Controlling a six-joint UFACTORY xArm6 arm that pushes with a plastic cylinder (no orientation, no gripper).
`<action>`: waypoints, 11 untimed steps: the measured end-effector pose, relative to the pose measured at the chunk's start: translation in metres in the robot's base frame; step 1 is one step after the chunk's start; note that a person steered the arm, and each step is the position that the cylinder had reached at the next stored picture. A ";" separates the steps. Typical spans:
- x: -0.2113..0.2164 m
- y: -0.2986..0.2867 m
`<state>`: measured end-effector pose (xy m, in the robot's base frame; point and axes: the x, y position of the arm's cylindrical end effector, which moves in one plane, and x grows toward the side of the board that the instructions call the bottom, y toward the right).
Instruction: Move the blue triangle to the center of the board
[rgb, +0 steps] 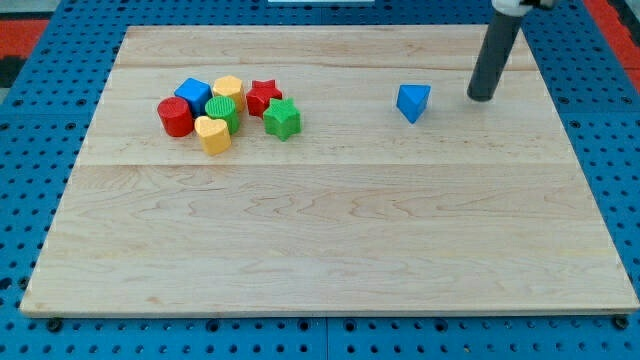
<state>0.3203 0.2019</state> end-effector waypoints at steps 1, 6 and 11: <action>0.021 -0.041; 0.016 -0.138; 0.131 -0.192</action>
